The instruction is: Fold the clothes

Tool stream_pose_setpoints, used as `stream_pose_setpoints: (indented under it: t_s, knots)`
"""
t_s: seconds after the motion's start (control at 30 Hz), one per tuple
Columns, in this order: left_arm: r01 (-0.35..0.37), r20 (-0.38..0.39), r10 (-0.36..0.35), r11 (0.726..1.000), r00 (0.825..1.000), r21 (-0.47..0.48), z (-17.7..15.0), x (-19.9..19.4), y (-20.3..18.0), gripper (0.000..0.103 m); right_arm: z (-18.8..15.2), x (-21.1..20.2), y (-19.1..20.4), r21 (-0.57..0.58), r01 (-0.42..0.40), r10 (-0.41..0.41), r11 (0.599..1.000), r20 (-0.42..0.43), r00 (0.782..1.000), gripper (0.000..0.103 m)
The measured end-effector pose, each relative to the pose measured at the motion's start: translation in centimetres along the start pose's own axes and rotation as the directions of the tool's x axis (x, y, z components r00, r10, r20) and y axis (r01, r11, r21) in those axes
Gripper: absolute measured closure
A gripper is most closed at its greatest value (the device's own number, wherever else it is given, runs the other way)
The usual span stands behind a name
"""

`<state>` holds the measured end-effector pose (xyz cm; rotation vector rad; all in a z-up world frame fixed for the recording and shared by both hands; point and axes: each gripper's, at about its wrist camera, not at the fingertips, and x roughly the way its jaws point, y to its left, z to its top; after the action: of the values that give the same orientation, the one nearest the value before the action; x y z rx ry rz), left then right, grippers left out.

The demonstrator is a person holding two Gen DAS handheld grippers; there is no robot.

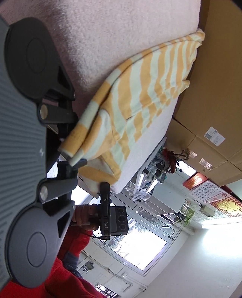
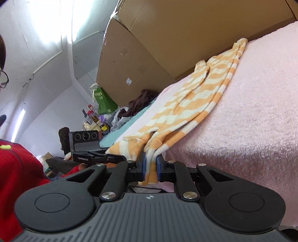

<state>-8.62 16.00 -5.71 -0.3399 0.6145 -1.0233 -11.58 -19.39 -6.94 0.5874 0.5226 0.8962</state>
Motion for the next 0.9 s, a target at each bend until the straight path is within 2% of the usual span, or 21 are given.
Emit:
stream_pose_setpoints:
  t_s: [0.2,0.33,0.57,0.77,0.9]
  knots:
    - [0.036,0.099,-0.031,0.998,0.995,-0.048,1.9,-0.9,0.3,0.087,1.9,-0.3,-0.8,0.085,-0.078,0.068,0.993,0.108,0.992,0.090]
    - [0.025,0.129,-0.013,0.995,0.992,-0.094,4.8,-0.6,1.7,0.087,3.5,0.4,-1.7,0.152,-0.107,0.081,0.983,0.170,0.982,0.090]
    - [-0.036,0.090,0.048,0.990,0.995,-0.136,9.1,1.8,5.3,0.087,5.8,2.6,-3.8,0.255,-0.028,-0.027,0.967,0.213,0.977,0.090]
    - [-0.033,0.069,0.047,0.979,0.996,-0.200,10.9,3.4,8.0,0.087,7.1,3.6,-5.9,0.343,0.007,-0.089,0.939,0.225,0.970,0.090]
    - [-0.021,0.076,0.044,0.960,0.996,-0.279,12.0,3.9,10.1,0.076,7.5,4.0,-6.7,0.372,0.044,-0.137,0.927,0.228,0.964,0.080]
